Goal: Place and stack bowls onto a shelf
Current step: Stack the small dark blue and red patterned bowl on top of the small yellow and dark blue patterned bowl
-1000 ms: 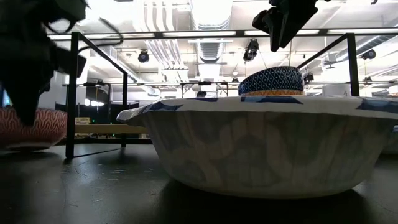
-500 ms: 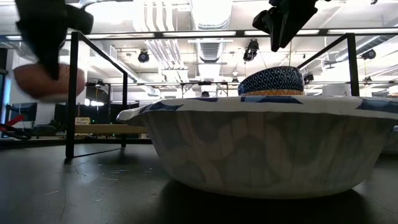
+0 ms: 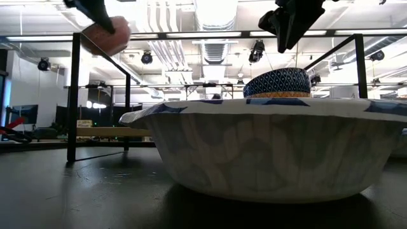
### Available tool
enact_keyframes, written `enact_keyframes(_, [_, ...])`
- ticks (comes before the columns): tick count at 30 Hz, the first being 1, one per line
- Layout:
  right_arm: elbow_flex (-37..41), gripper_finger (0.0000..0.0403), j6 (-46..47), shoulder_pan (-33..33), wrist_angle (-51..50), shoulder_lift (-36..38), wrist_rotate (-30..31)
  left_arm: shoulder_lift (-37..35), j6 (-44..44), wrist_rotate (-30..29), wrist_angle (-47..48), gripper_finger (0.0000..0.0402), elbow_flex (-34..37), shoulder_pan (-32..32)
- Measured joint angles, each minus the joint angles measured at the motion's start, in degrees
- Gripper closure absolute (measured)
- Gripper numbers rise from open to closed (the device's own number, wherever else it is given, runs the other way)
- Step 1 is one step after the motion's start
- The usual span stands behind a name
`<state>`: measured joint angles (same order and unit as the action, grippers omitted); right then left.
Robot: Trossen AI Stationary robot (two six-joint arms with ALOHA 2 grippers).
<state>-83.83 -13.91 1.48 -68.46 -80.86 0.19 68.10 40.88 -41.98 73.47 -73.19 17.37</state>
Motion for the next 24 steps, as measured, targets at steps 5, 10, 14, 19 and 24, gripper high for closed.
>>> enact_keyframes(5, [0.0,0.0303,0.69,-0.01,-0.2,0.0,0.0,3.19,-7.26,-2.9,-2.83,0.04,-2.06,0.06])
enact_keyframes(10, [0.0,0.0305,2.3,0.0,0.07,0.0,0.0,5.18,-15.41,-4.08,-8.11,0.04,-2.16,-0.21])
enact_keyframes(14, [0.0,0.031,3.76,0.0,0.08,0.0,0.0,5.9,-20.59,-4.04,-12.3,0.04,-2.16,-0.81])
enact_keyframes(19, [0.02,0.0311,5.41,0.0,0.11,0.0,0.0,5.99,-24.82,-4.17,-18.25,0.04,-1.35,-1.53])
enact_keyframes(24, [0.04,0.0311,6.15,0.0,0.18,0.02,0.0,6.78,-29.27,-3.81,-22.72,0.04,-1.11,-1.75])
